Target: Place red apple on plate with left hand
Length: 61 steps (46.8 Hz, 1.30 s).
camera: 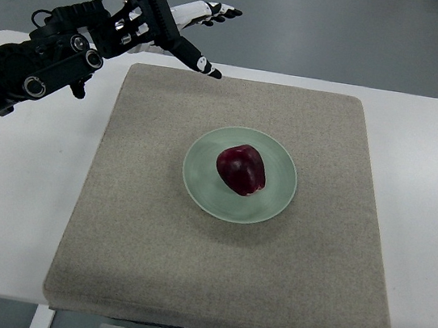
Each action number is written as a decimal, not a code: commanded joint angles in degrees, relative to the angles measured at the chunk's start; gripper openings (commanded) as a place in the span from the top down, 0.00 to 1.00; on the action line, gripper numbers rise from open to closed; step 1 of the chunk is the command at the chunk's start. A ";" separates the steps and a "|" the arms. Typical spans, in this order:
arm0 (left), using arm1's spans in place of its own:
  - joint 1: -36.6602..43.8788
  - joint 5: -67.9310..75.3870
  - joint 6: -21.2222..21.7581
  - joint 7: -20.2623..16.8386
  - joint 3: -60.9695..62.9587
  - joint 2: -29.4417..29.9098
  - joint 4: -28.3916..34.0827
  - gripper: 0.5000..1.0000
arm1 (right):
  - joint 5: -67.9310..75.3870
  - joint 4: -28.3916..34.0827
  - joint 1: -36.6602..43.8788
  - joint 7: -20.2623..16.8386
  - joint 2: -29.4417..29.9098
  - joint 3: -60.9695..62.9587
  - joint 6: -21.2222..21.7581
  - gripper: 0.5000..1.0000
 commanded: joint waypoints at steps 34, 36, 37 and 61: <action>-0.63 -52.02 11.82 4.82 -3.28 -10.58 20.44 0.02 | 0.00 -0.04 0.00 0.00 0.00 -0.02 0.00 0.07; -0.63 -53.77 11.65 5.26 -4.07 -10.58 20.88 0.02 | 0.00 0.05 0.00 0.00 0.00 -0.02 0.00 0.07; -0.63 -54.74 11.38 5.35 -4.34 -10.58 21.14 0.02 | 0.00 0.05 0.00 0.00 0.00 -0.02 0.00 0.07; 1.39 -72.85 -5.23 5.35 -13.74 -10.40 26.68 0.02 | 0.00 -0.04 0.00 0.00 0.00 0.06 0.00 0.07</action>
